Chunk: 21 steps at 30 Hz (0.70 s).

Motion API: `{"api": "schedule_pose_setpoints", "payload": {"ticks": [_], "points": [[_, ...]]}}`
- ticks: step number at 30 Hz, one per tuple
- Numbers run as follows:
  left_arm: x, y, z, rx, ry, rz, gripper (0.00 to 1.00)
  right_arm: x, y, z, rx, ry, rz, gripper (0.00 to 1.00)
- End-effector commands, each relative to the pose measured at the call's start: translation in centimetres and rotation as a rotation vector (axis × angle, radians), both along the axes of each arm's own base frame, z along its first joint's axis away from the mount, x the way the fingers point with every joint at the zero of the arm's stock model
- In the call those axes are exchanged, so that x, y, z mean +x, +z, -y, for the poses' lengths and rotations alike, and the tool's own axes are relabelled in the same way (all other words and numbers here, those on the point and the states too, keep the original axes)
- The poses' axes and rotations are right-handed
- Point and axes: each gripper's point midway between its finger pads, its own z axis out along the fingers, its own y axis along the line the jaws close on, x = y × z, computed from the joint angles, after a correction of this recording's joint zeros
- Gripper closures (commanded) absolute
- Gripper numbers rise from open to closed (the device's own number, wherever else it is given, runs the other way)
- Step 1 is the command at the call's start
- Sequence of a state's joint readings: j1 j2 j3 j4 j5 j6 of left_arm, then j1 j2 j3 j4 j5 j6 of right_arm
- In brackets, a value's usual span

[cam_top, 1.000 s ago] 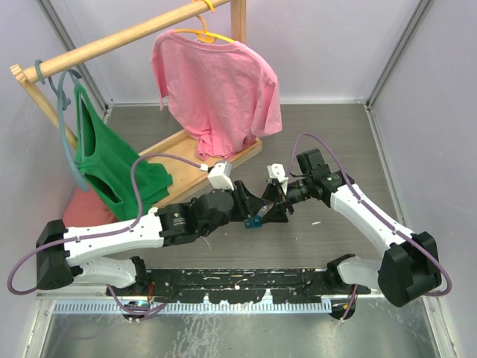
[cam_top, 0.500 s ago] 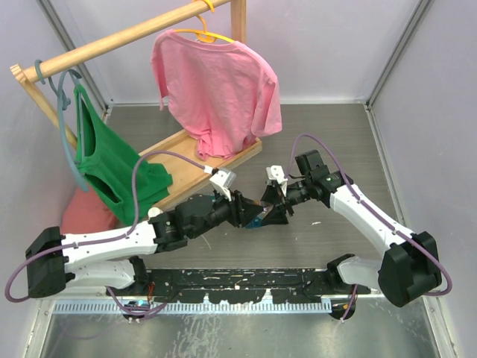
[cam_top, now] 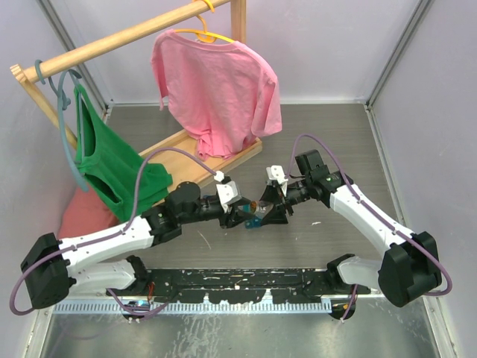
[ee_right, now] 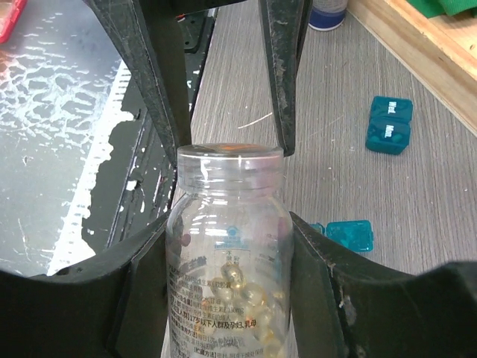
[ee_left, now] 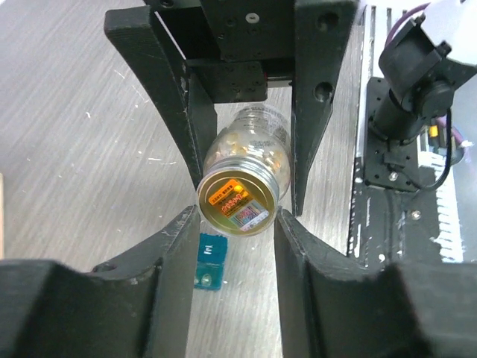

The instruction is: Sort the pills into containers

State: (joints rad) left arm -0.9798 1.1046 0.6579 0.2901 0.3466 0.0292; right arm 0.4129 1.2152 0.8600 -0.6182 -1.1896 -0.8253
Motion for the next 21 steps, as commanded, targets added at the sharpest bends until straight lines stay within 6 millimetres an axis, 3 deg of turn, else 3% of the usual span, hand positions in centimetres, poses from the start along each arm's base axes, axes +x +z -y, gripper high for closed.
{"api": "schedule_pose_setpoints", "payload": {"ticks": [1, 3, 9, 14, 19, 21], "points": [[-0.4, 1.4, -0.9, 0.022, -0.041, 0.135, 0.52, 0.8, 2.3, -0.4, 0.057, 0.005, 0.063, 0.99], [-0.1, 2.5, -1.4, -0.007, -0.005, 0.146, 0.32, 0.9, 2.3, -0.4, 0.057, 0.005, 0.064, 0.99], [-0.5, 5.3, -3.1, -0.158, 0.083, 0.084, 0.02, 0.8, 2.3, -0.3, 0.057, 0.006, 0.064, 0.99], [-0.3, 7.2, -4.1, -0.347, 0.228, -0.247, 0.02, 0.8, 2.2, -0.3, 0.055, 0.005, 0.059, 0.99], [-0.3, 8.3, -3.8, -0.550, 0.258, -0.545, 0.01, 0.9, 2.2, -0.4, 0.055, 0.005, 0.063, 0.99], [0.6, 7.5, -3.8, -0.593, 0.326, -0.671, 0.09, 0.9, 2.2, -0.3, 0.055, 0.005, 0.063, 0.99]]}}
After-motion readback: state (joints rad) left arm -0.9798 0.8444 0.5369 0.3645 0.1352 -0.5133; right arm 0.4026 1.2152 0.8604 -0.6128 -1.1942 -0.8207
